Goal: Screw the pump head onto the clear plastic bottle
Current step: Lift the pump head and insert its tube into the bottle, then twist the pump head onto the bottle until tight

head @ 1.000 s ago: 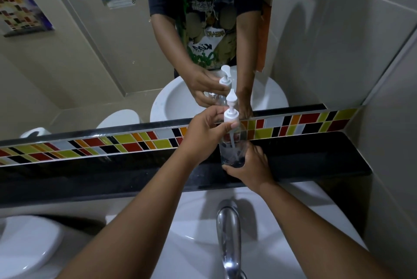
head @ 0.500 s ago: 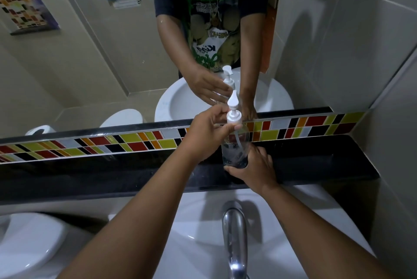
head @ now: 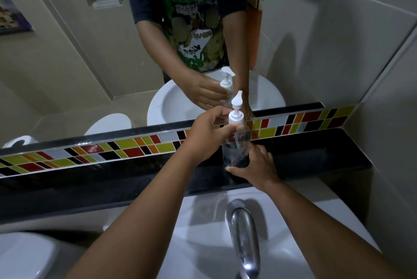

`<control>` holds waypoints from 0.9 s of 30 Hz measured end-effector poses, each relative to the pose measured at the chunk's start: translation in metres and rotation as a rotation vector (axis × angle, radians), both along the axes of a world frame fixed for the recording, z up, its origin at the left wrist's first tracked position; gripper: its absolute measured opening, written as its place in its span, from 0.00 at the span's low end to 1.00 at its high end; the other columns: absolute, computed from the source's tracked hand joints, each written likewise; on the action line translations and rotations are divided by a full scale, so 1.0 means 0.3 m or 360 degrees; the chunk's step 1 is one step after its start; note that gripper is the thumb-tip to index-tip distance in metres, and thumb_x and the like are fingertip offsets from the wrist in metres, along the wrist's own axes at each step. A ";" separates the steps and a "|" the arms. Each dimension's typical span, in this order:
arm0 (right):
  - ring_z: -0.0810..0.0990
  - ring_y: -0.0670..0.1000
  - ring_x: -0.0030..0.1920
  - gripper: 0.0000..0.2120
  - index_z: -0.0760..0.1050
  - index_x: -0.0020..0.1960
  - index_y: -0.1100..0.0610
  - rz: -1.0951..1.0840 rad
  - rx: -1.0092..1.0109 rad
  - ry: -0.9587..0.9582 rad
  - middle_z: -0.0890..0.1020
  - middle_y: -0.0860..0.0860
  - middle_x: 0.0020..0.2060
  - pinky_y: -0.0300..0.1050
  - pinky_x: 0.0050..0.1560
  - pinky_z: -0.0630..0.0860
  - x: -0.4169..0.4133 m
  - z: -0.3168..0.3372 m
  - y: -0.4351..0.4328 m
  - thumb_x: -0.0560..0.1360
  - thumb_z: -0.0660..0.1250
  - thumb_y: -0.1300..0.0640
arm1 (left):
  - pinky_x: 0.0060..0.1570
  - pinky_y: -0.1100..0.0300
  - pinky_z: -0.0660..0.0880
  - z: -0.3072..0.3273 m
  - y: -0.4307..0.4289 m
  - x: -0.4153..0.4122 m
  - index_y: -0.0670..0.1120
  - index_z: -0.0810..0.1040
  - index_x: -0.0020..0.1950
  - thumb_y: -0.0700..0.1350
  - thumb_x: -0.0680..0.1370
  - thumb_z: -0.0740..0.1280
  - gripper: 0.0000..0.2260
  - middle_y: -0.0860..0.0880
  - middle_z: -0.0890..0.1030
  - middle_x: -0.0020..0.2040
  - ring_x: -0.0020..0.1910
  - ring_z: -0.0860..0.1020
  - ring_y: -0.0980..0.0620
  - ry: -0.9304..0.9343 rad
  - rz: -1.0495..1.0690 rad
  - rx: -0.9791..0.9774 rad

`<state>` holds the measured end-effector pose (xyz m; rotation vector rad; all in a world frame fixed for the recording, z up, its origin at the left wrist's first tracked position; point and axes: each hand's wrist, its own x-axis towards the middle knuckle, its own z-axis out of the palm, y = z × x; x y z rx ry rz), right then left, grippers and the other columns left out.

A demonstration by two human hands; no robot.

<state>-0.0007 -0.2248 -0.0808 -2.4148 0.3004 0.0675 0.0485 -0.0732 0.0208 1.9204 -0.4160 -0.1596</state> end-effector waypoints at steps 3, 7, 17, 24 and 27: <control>0.68 0.59 0.67 0.41 0.66 0.67 0.47 -0.0062 0.0023 0.0029 0.70 0.55 0.66 0.51 0.65 0.68 0.010 -0.011 0.004 0.60 0.77 0.38 | 0.55 0.57 0.80 -0.030 0.007 0.012 0.48 0.82 0.57 0.47 0.73 0.79 0.14 0.51 0.86 0.55 0.57 0.83 0.52 0.0095 -0.0012 -0.0082; 0.70 0.59 0.66 0.42 0.67 0.66 0.46 -0.0113 0.0086 0.0047 0.71 0.55 0.64 0.53 0.63 0.73 0.019 -0.013 0.009 0.56 0.78 0.38 | 0.59 0.62 0.75 -0.109 0.032 0.001 0.51 0.74 0.70 0.52 0.67 0.83 0.34 0.54 0.79 0.65 0.65 0.76 0.55 0.0224 -0.0019 0.0070; 0.58 0.53 0.76 0.60 0.52 0.77 0.51 0.0030 0.0074 -0.0042 0.61 0.52 0.76 0.49 0.72 0.63 -0.040 -0.035 -0.050 0.55 0.83 0.44 | 0.63 0.59 0.72 -0.301 0.041 -0.020 0.59 0.70 0.66 0.53 0.65 0.84 0.35 0.64 0.76 0.60 0.61 0.75 0.62 0.0244 0.0056 0.0044; 0.61 0.53 0.74 0.58 0.58 0.76 0.48 0.0060 0.0303 -0.0036 0.64 0.50 0.73 0.48 0.69 0.64 -0.072 0.039 -0.159 0.52 0.82 0.40 | 0.67 0.50 0.76 -0.385 0.028 -0.025 0.56 0.72 0.69 0.66 0.58 0.82 0.43 0.56 0.79 0.66 0.66 0.76 0.55 0.0055 0.0114 0.0175; 0.67 0.48 0.70 0.52 0.62 0.73 0.43 0.0034 0.0460 -0.0185 0.69 0.47 0.70 0.45 0.66 0.66 -0.070 0.148 -0.164 0.53 0.78 0.37 | 0.65 0.51 0.75 -0.393 0.018 -0.036 0.57 0.69 0.71 0.67 0.58 0.81 0.45 0.55 0.77 0.67 0.67 0.74 0.53 -0.0064 0.0147 0.0343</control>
